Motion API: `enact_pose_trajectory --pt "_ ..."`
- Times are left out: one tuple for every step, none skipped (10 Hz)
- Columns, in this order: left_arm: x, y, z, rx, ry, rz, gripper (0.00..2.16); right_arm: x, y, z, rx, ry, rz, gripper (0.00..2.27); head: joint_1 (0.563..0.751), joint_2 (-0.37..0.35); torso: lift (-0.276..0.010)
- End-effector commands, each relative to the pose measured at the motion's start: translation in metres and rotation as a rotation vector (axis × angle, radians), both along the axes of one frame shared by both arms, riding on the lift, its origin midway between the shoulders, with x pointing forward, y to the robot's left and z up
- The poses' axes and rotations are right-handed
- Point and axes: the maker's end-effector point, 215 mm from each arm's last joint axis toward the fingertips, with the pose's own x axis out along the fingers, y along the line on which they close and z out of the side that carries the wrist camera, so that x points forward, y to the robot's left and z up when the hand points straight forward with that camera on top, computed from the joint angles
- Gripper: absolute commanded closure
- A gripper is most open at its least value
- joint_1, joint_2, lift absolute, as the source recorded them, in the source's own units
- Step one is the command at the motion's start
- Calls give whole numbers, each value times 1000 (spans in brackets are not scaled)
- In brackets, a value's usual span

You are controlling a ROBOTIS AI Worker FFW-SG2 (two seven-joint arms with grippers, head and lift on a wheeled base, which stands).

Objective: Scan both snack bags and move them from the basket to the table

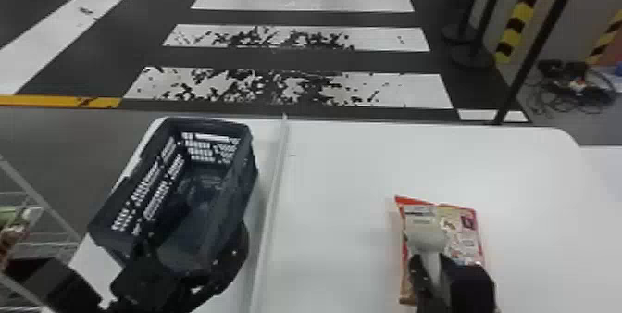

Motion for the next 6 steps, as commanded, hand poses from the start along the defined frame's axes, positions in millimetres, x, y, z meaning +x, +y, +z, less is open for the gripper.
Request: enact_pose_trajectory --pt "0 0 3 0 -7 0 33 0 0 0 2 0 -1 2250 695 35 -98" --pt "0 1 3 -2 -7 0 33 0 -1 0 4 1 -4 2250 695 36 -98" --pt "0 2 4 -5 -10 2 33 -1 0 1 9 -5 -4 2250 695 36 -98" --pt "-1 2 7 -5 -16 2 33 -1 0 4 11 -10 -3 2250 695 37 -98" --pt "-2 2 9 -6 -23 0 33 -3 -2 11 25 -24 -9 2250 695 38 -98" --pt "-3 2 9 -5 -22 0 33 -5 -5 29 34 -54 -17 2253 695 38 -98"
